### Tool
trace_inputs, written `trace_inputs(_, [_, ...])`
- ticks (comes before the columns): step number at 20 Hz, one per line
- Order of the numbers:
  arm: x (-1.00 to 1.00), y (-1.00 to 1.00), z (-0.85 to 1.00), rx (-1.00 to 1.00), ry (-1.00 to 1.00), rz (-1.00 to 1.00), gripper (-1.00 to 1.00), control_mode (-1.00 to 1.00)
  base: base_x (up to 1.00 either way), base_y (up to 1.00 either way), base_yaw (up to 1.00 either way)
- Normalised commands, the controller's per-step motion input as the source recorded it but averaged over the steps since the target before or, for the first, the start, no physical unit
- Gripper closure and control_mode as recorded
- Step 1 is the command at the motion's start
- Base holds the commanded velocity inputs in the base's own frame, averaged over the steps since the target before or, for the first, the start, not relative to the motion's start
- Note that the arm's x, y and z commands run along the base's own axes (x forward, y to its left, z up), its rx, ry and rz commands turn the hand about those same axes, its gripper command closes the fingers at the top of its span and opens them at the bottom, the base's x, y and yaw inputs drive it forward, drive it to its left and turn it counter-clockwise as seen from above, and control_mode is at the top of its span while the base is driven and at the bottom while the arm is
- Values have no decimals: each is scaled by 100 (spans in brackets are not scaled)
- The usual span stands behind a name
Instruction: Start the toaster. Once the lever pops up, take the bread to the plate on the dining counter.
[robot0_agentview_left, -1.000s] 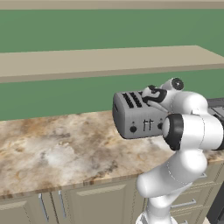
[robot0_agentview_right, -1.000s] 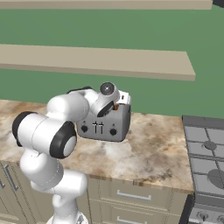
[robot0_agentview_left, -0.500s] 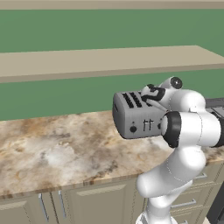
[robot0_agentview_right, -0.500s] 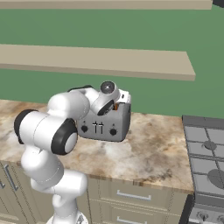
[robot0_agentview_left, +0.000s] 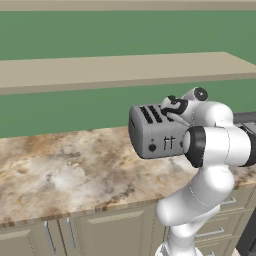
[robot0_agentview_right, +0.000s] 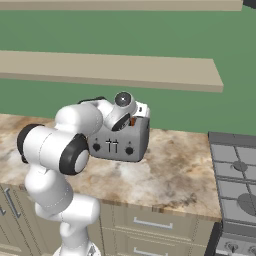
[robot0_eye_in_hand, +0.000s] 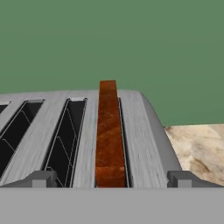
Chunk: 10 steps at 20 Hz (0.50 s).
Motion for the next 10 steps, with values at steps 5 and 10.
trace_inputs(5, [0,0,0,0,0,0,-100,-100,0,0,0])
trace_inputs(10, [0,0,0,0,0,0,100,-100,0,0,0])
